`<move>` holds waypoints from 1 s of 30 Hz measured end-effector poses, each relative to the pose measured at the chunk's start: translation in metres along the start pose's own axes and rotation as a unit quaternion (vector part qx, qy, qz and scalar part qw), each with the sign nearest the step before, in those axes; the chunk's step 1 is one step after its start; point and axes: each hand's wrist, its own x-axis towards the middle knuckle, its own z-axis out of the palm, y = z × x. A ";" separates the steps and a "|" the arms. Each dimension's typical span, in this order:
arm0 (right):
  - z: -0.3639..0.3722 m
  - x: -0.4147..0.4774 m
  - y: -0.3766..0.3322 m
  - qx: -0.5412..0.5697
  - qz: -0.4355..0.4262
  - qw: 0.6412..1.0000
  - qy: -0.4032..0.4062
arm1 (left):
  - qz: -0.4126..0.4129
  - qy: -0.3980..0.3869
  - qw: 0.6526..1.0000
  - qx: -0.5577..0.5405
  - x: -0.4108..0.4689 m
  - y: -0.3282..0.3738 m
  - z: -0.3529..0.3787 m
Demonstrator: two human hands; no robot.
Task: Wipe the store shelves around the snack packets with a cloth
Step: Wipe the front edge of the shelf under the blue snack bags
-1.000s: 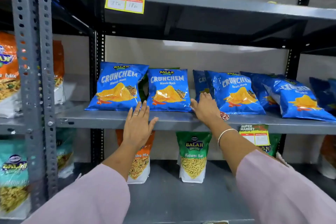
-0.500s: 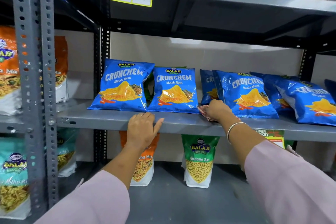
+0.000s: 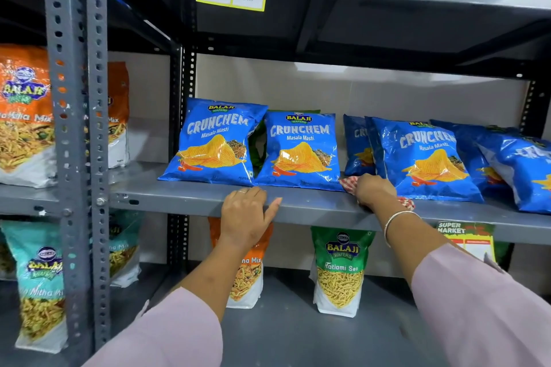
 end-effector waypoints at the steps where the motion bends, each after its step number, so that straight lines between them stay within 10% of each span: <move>1: 0.000 -0.001 0.001 -0.009 -0.006 1.000 0.013 | -0.002 -0.003 1.000 0.000 0.000 0.000 0.000; 14: -0.030 -0.032 0.006 0.135 -0.028 0.990 0.033 | -0.005 -0.122 0.992 0.034 -0.005 0.007 -0.024; 21: -0.060 -0.049 -0.015 0.209 -0.093 0.971 0.074 | -0.047 -0.063 0.989 0.123 -0.037 -0.007 -0.049; 30: -0.044 -0.100 -0.105 0.379 -0.289 0.877 -0.053 | -0.104 -0.071 0.979 0.162 -0.094 -0.061 -0.073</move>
